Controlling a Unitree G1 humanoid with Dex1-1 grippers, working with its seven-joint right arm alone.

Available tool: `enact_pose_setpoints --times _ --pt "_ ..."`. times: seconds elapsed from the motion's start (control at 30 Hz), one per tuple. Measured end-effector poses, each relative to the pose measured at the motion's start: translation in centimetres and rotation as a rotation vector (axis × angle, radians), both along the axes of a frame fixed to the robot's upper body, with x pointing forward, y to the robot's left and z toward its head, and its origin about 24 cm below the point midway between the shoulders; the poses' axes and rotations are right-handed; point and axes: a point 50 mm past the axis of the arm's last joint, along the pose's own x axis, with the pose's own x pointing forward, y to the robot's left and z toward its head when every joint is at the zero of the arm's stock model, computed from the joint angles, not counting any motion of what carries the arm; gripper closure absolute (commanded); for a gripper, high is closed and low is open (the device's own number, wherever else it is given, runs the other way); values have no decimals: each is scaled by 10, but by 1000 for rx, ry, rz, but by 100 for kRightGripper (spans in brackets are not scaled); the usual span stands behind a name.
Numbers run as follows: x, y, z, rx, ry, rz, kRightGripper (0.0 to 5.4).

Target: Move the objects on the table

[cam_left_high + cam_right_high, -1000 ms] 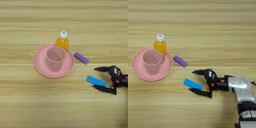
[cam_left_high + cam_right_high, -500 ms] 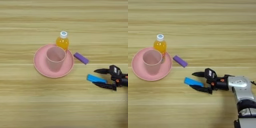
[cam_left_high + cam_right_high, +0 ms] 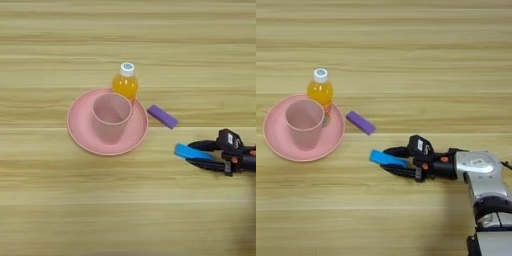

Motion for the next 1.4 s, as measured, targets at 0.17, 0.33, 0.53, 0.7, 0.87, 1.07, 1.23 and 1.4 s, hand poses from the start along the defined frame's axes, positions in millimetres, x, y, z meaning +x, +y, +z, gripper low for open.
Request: enact_pose_setpoints --times 0.17,0.33,0.53,0.7,0.87,1.07,1.23,1.4 --pt "1 0 0 -2 -4 -8 400" --pt "2 0 1 -5 -8 -11 400" --pt "3 -1 2 -3 -17 -13 400" --pt "3 -2 4 9 -29 -21 400" --pt "2 -2 7 28 -46 -20 400" --pt "8 -2 20 59 -119 -28 400" --pt "12 -5 27 82 -167 -69 400" --pt "22 -6 36 100 -230 -158 400"
